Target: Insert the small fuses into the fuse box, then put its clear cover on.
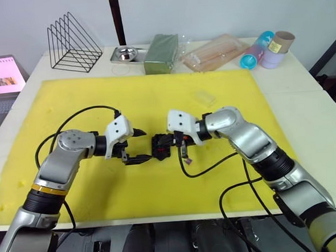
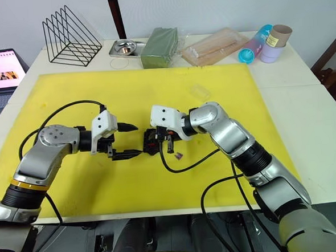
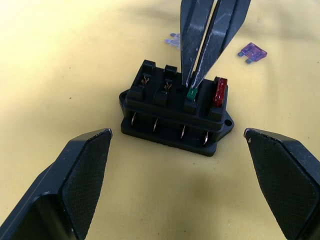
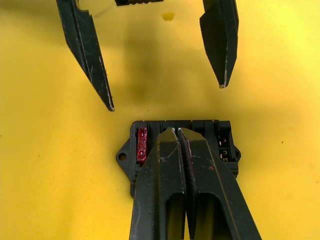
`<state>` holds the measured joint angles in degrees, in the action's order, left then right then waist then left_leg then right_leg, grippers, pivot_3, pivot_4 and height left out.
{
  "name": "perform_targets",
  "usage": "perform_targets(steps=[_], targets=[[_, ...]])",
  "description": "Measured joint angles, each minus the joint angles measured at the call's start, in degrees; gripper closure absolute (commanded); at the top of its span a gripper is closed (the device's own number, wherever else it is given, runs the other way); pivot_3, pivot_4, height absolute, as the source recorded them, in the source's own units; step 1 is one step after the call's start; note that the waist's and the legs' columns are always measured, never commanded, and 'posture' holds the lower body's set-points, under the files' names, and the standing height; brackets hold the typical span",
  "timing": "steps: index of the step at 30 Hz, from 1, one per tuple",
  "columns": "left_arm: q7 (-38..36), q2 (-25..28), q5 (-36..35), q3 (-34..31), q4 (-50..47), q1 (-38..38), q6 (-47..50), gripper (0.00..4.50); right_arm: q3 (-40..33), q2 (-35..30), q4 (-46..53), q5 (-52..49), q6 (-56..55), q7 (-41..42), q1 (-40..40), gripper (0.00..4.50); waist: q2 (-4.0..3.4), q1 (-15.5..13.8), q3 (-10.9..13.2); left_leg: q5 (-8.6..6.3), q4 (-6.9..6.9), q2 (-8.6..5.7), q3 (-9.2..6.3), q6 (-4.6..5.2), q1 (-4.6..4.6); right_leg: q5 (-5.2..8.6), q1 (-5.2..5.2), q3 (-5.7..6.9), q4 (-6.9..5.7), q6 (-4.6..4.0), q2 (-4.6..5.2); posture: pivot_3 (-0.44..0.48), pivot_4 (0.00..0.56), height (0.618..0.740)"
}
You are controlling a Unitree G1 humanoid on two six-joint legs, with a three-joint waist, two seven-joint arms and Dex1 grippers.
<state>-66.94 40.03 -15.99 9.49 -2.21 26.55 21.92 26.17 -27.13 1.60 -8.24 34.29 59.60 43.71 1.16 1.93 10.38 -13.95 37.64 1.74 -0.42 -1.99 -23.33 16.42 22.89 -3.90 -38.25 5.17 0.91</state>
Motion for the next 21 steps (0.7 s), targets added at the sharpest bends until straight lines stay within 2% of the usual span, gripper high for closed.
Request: perform_targets(steps=[6, 9, 15, 18, 21], targets=[[-2.08, 0.82, -1.78, -1.46, 0.16, 0.34, 0.09, 0.0, -2.74, 0.04, -0.14, -2.46, 3.38, 0.37, 0.0, 4.45, 0.0, 0.09, 0.04, 0.0, -0.06, 0.01, 0.05, 0.0, -0.17, -0.01, 0.23, -0.03, 0.0, 0.0, 0.01, 0.0, 0.15, 0.74], [-4.18, 2.76, -1.82, -1.41, 1.38, 1.36, 0.22, 0.0, -5.47, -0.35, 3.08, -5.7, 7.21, 0.82, 0.06, 4.45, 0.0, 0.29, 0.07, 0.0, -0.22, 0.01, 0.07, 0.0, -0.2, -0.01, 0.36, -0.06, 0.01, 0.0, 0.01, 0.0, 0.15, 0.74], [-8.11, 5.54, -2.35, -1.37, 2.25, 1.84, 1.65, 0.0, -12.2, -7.64, 13.53, -12.07, 13.81, 2.24, -1.21, 4.45, 0.01, 0.24, 0.08, 0.0, -0.42, 0.02, 0.08, 0.0, -0.22, 0.0, 0.42, -0.06, 0.12, 0.0, 0.03, 0.0, 0.15, 0.74], [-10.04, 7.04, -3.59, -1.5, 1.93, 2.31, 2.89, 0.0, -16.03, -15.17, 19.75, -15.03, 16.19, 3.64, -8.38, 3.93, 0.04, -0.3, 0.11, 0.0, -0.42, 0.01, 0.07, 0.0, -0.27, 0.01, 0.42, -0.04, 0.17, 0.0, 0.07, 0.0, 0.15, 0.74], [-12.22, 10.48, -4.49, -2.58, 1.88, 1.49, 3.06, 0.0, -22.36, -23.52, 24.03, -18.28, 18.83, 5.32, -18.07, 2.94, 0.04, -0.72, 0.14, 0.0, -0.43, 0.02, 0.17, 0.0, -0.24, 0.01, 0.44, -0.14, 0.22, 0.0, 0.08, 0.0, 0.15, 0.74]])
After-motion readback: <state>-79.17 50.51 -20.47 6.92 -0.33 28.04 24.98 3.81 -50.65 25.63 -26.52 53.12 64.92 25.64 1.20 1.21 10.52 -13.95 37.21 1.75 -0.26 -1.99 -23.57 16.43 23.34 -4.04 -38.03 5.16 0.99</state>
